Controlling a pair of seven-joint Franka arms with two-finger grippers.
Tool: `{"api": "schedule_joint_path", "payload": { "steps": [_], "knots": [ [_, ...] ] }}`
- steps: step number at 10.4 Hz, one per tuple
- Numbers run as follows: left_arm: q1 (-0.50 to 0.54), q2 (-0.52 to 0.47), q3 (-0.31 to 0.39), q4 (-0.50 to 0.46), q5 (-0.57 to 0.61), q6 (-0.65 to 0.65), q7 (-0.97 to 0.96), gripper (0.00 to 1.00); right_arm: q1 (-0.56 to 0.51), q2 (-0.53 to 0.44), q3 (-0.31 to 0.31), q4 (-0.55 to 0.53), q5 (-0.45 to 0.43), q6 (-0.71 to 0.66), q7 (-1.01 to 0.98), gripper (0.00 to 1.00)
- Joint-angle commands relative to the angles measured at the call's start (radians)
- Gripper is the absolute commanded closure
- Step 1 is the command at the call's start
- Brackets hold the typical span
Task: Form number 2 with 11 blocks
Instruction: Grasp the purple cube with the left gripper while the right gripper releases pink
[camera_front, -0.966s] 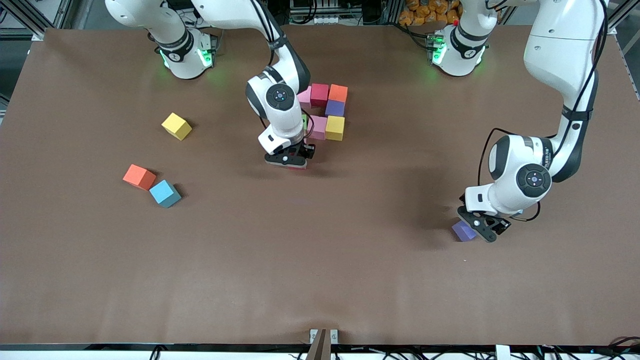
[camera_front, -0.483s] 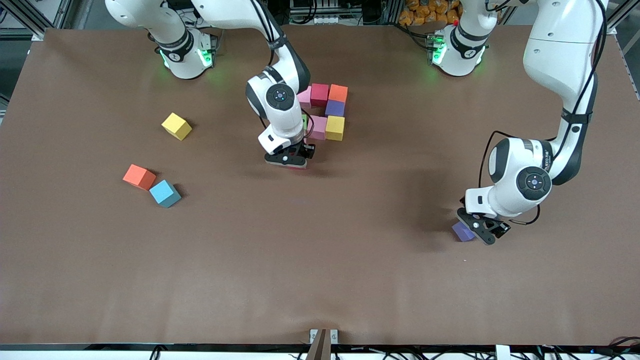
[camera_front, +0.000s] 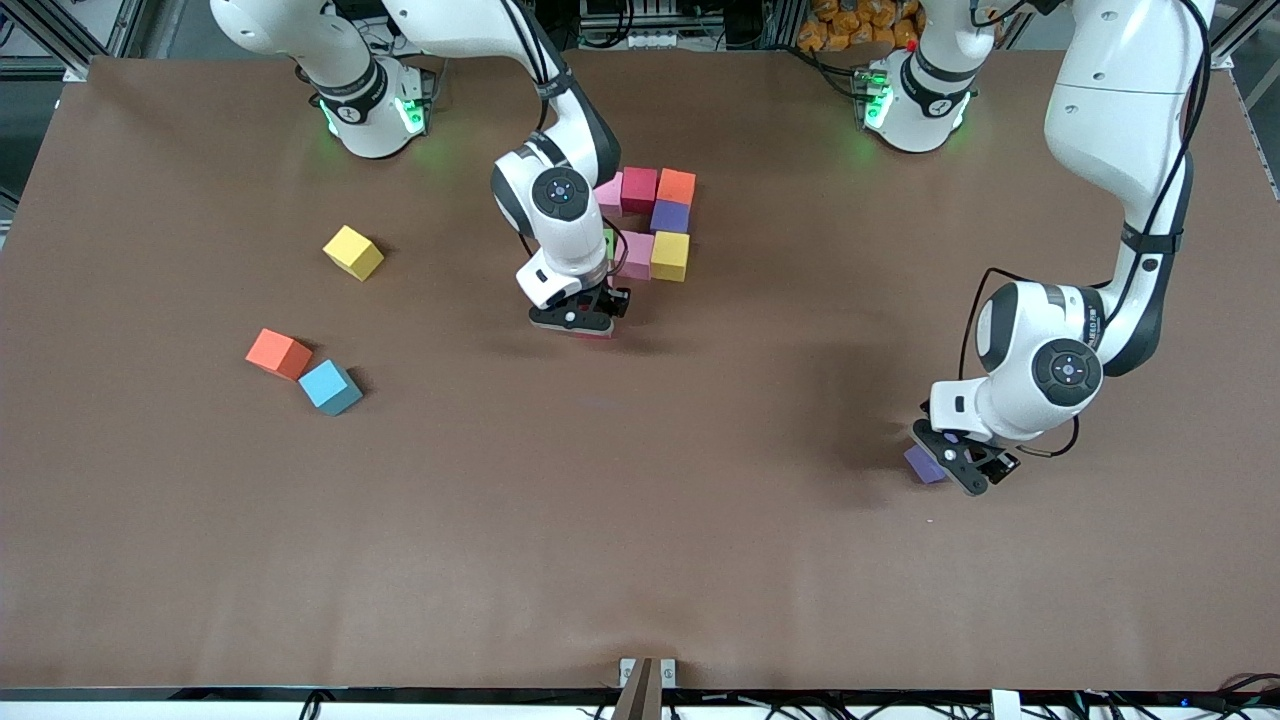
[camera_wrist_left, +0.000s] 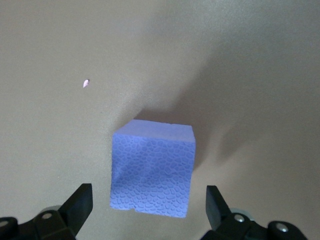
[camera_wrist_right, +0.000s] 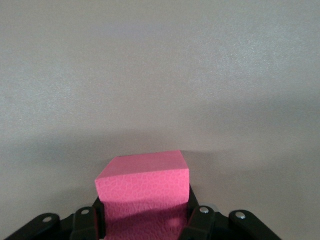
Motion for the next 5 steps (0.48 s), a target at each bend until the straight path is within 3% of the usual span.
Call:
{"api": "schedule_joint_path", "payload": {
  "steps": [1, 5],
  "knots": [
    [-0.005, 0.03, 0.002, 0.04, -0.026, 0.006, 0.031, 0.0, 0.006, -0.025, 0.003, -0.043, -0.02, -0.002, 0.03, 0.7],
    [-0.008, 0.036, 0.001, 0.043, -0.069, 0.006, 0.023, 0.0, 0.006, -0.02, 0.002, -0.043, -0.02, 0.001, 0.03, 0.71]
  ]
}}
